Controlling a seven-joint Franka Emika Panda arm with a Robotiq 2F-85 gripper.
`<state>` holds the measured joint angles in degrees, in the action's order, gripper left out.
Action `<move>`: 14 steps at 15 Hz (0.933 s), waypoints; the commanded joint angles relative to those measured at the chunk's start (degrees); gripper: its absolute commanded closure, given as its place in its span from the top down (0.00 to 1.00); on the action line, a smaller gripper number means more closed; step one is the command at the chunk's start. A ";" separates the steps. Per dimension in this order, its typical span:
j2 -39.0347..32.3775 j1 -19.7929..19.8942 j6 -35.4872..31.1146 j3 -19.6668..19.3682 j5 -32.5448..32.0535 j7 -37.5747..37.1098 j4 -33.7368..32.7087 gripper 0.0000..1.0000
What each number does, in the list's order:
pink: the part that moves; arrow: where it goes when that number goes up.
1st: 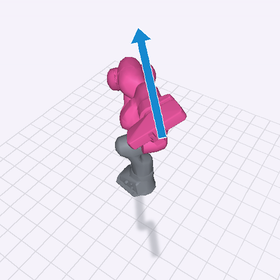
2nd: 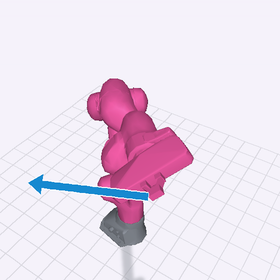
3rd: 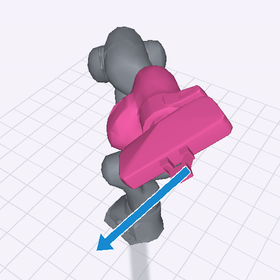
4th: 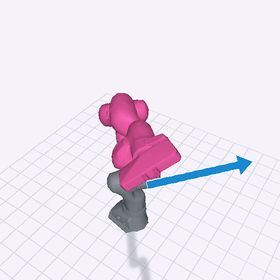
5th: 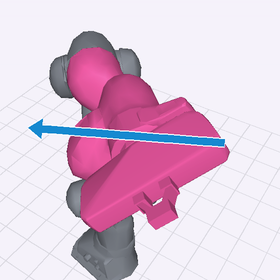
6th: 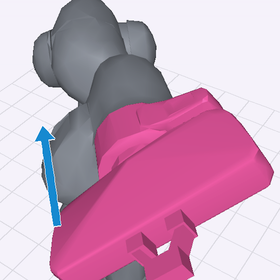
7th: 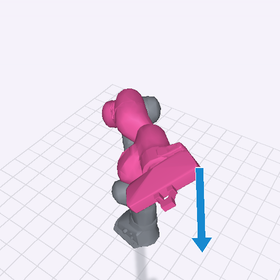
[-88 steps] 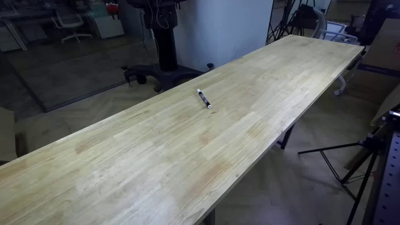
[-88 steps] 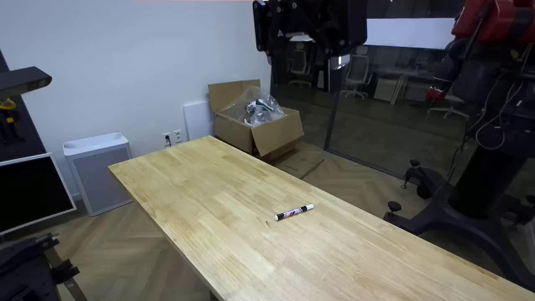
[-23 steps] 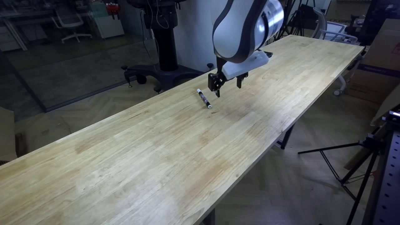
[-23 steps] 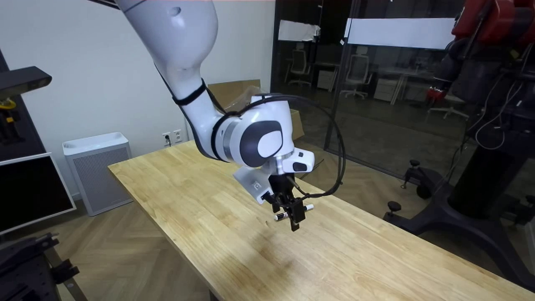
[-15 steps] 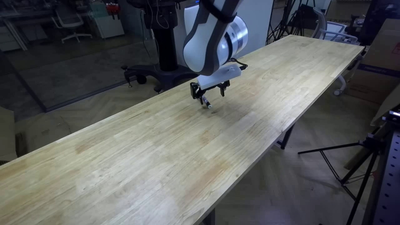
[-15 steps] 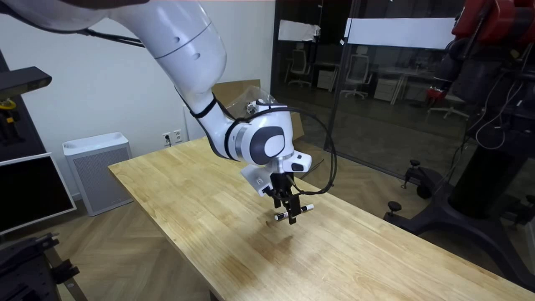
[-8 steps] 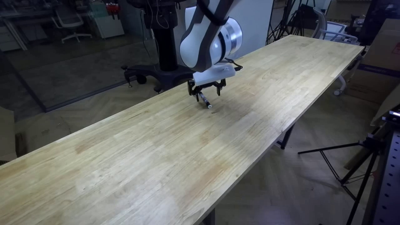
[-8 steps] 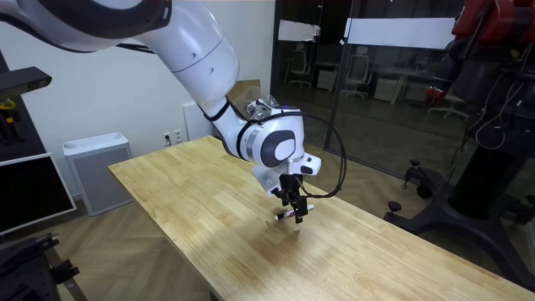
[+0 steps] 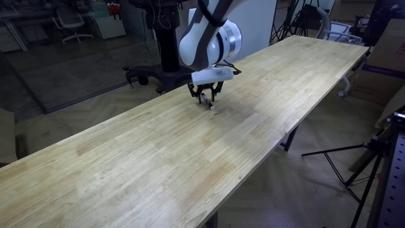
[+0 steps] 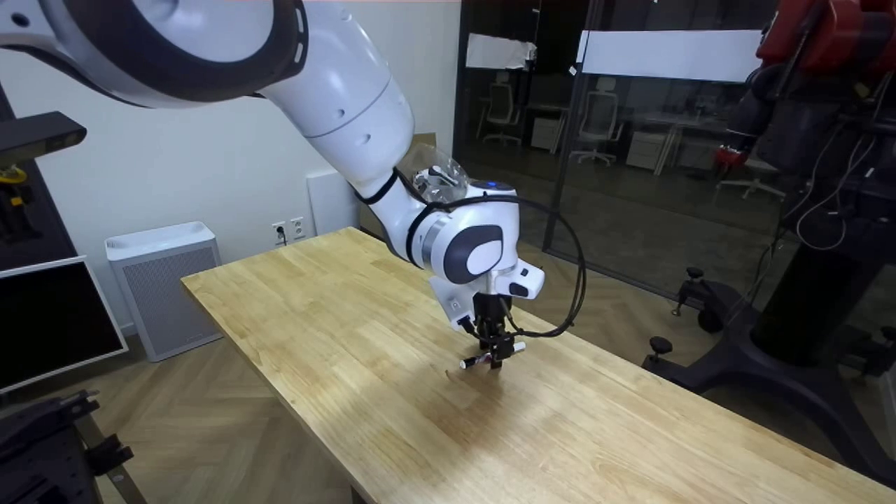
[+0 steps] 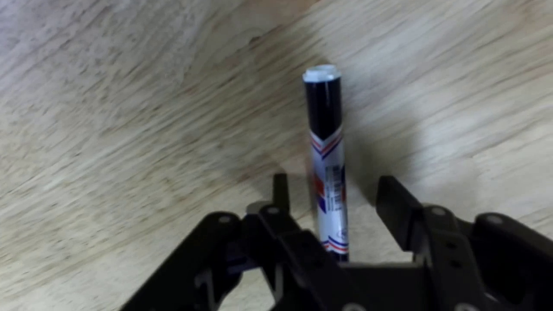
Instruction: Move the marker backward
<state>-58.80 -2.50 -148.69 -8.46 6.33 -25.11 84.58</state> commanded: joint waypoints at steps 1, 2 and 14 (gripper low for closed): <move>-1.57 1.25 1.31 0.76 1.52 -0.14 -3.16 0.26; -1.35 1.26 1.38 0.61 1.52 -0.27 -2.99 0.17; 7.85 0.76 7.28 -2.32 -1.29 1.34 7.88 0.05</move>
<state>-57.10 -1.04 -142.79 -9.84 6.33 -24.60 85.18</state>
